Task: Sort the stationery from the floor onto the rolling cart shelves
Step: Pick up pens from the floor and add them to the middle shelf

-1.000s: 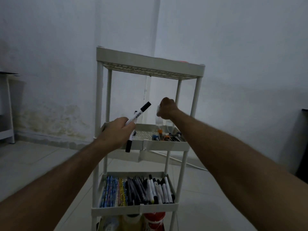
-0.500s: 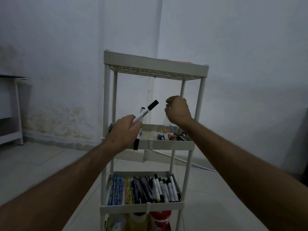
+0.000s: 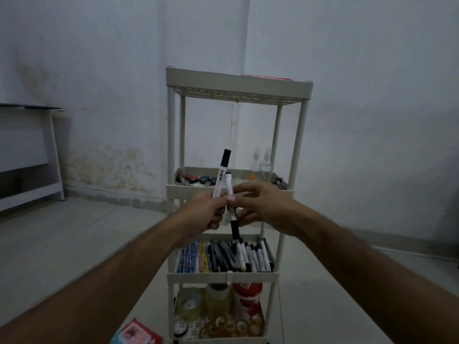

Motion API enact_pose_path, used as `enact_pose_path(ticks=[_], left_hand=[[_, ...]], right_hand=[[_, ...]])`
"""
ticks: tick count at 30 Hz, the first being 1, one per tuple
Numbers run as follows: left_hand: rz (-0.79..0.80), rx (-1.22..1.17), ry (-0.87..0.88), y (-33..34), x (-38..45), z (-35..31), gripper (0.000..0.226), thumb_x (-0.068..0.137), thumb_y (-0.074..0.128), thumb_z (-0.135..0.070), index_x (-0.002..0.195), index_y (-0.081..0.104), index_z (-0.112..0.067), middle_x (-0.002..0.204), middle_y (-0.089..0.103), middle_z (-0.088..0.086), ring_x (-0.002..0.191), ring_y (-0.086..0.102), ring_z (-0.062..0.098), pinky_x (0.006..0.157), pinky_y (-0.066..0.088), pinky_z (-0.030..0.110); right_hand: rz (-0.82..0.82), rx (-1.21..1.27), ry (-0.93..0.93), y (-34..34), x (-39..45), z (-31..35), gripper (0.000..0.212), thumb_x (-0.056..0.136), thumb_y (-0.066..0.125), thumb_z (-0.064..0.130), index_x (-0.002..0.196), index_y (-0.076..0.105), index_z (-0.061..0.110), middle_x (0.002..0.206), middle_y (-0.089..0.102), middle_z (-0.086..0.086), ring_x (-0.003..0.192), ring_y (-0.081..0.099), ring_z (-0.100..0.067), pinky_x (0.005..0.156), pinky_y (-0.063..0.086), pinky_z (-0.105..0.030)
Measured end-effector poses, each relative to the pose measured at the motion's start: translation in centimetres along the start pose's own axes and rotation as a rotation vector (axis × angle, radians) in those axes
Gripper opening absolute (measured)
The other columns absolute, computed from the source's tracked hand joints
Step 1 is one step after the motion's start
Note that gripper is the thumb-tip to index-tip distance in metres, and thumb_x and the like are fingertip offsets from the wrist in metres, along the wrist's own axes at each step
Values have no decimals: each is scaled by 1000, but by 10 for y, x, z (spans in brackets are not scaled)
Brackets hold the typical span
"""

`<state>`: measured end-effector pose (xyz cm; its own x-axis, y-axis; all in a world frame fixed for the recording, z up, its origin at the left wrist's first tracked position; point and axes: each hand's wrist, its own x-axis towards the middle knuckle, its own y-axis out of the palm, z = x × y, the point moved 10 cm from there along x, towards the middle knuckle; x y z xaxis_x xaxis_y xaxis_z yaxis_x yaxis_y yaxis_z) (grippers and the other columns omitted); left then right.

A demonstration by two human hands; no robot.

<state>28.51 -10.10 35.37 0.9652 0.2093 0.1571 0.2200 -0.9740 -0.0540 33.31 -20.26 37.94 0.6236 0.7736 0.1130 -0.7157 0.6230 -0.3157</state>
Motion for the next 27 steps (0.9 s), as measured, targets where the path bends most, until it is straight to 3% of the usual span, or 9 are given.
enact_pose_path(ticks=[3,6,8,10,15,18,23,25,27], left_hand=[[30,9,-58,9,-15,23,15,105,51,-24,111,61,-15,62,36,-7,53,29,9,51,26,24],[34,-161,-187,24,-29,61,17,106,43,-23,114,55,-13,63,41,-5,52,31,9,45,23,23],[32,-223,-237,35,-37,84,18,106,38,-26,104,50,-12,63,43,-4,50,31,10,44,21,23],[22,-178,-249,44,-39,104,20,107,36,-27,108,50,-13,66,47,-1,48,34,10,44,23,24],[21,332,-191,62,-32,136,35,109,32,-38,140,45,-29,96,64,0,64,55,7,54,41,23],[79,498,-119,78,-26,142,41,109,32,-36,150,36,-30,112,64,-3,79,59,1,61,45,18],[143,720,-111,66,12,162,51,106,38,-47,154,34,-32,142,57,3,119,58,18,84,45,30],[124,816,-96,52,34,166,51,104,42,-47,150,43,-26,141,57,5,120,58,22,88,47,34],[92,1001,-61,38,54,172,48,102,47,-44,143,52,-20,138,60,9,119,59,26,98,49,38]], right_hand=[[-41,98,59,5,-11,-31,23,95,68,24,116,70,15,109,72,-16,82,68,-30,76,60,-37],[-197,158,111,2,-21,-65,22,101,59,21,114,66,6,99,69,-17,77,66,-27,70,58,-37],[-241,206,148,8,-26,-85,25,103,53,21,110,63,-1,91,69,-16,76,66,-27,73,59,-41],[-263,234,171,13,-29,-105,26,103,54,22,105,66,-1,87,70,-16,75,66,-28,74,58,-43],[-416,144,225,5,-29,-151,12,96,67,19,96,74,9,93,74,-18,83,72,-31,75,62,-48],[-445,28,261,-4,-21,-171,14,93,70,16,101,74,4,91,72,-17,74,70,-22,61,60,-33],[-395,-342,252,-29,16,-171,15,92,71,18,86,72,4,75,71,-9,63,69,-15,58,60,-27],[-389,-533,230,-43,40,-158,17,89,74,18,87,68,2,74,67,-9,64,67,-16,55,58,-29],[-335,-713,273,-46,63,-152,29,84,78,17,100,60,1,89,67,-12,78,69,-23,58,59,-32]])
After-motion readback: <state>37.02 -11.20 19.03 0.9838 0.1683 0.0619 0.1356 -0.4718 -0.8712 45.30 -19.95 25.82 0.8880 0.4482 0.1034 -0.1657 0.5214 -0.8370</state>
